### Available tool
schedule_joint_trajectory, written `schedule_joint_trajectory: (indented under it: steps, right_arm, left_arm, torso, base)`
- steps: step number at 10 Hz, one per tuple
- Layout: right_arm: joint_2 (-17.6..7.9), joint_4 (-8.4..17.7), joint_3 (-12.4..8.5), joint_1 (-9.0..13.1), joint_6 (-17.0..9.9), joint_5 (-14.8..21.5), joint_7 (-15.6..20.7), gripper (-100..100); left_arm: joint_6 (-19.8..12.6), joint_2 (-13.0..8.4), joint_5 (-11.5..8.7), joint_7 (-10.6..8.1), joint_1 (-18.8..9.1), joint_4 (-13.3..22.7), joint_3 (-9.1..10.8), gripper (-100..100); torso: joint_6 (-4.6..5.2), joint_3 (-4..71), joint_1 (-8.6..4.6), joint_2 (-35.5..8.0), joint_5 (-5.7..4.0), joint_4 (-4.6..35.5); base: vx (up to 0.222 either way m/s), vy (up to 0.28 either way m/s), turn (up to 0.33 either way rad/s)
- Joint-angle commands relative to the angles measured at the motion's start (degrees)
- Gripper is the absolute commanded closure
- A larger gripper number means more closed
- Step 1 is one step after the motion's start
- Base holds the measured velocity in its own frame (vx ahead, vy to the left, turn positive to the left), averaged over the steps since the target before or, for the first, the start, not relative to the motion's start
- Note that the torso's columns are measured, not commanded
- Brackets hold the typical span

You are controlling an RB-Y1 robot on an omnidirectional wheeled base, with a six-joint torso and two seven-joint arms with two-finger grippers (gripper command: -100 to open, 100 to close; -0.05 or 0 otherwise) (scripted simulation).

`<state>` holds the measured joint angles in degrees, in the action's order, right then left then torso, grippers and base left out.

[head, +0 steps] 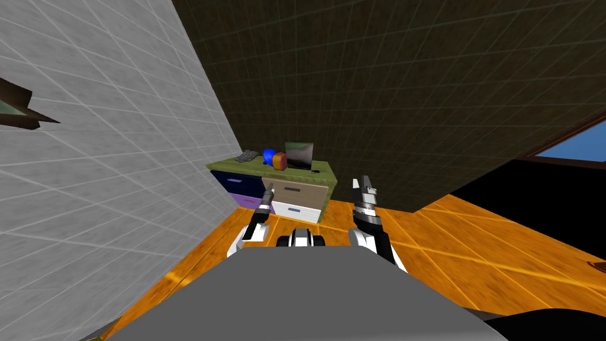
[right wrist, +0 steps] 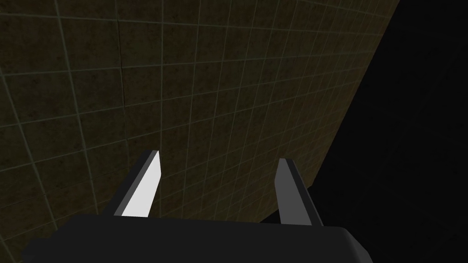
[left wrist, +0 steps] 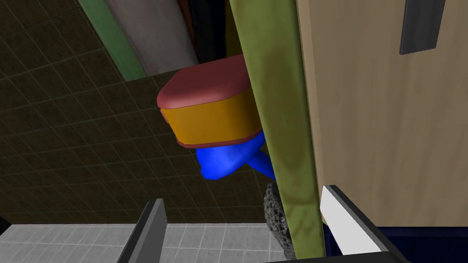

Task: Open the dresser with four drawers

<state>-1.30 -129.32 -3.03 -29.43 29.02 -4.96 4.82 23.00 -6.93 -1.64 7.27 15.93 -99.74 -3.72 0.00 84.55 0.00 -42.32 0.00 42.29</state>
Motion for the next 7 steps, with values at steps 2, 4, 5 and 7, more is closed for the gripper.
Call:
schedule_joint_trajectory:
  steps: [2,4,5,7]
  right_arm:
    - [0.0,0.0,0.0,0.0,0.0,0.0,0.0,0]
    - [0.0,0.0,0.0,0.0,0.0,0.0,0.0,0]
    - [0.0,0.0,0.0,0.0,0.0,0.0,0.0,0]
    - [0.0,0.0,0.0,0.0,0.0,0.0,0.0,0]
  left_arm:
    - [-2.2,0.2,1.1,-0.05,-1.6,5.2,-1.37,-100]
    - [-3.2,0.3,1.6,-0.09,-2.6,8.1,-1.97,-100]
    - [-3.6,0.4,1.8,-0.11,-3.2,9.4,-2.27,-100]
    - [-4.5,0.6,2.3,-0.14,-4.1,12.3,-2.85,-100]
  torso:
    - [-0.01,0.0,0.01,0.1,0.00,0.0]
    - [-0.01,0.0,0.00,0.0,0.00,0.0]
    - [-0.01,0.0,-0.01,0.0,-0.01,0.0]
    - [-0.01,0.0,-0.01,0.0,0.00,0.0]
  base:
    - [0.052,0.002,-0.061]
    - [0.050,-0.001,-0.049]
    - [0.045,-0.001,-0.062]
    - [0.043,0.000,-0.059]
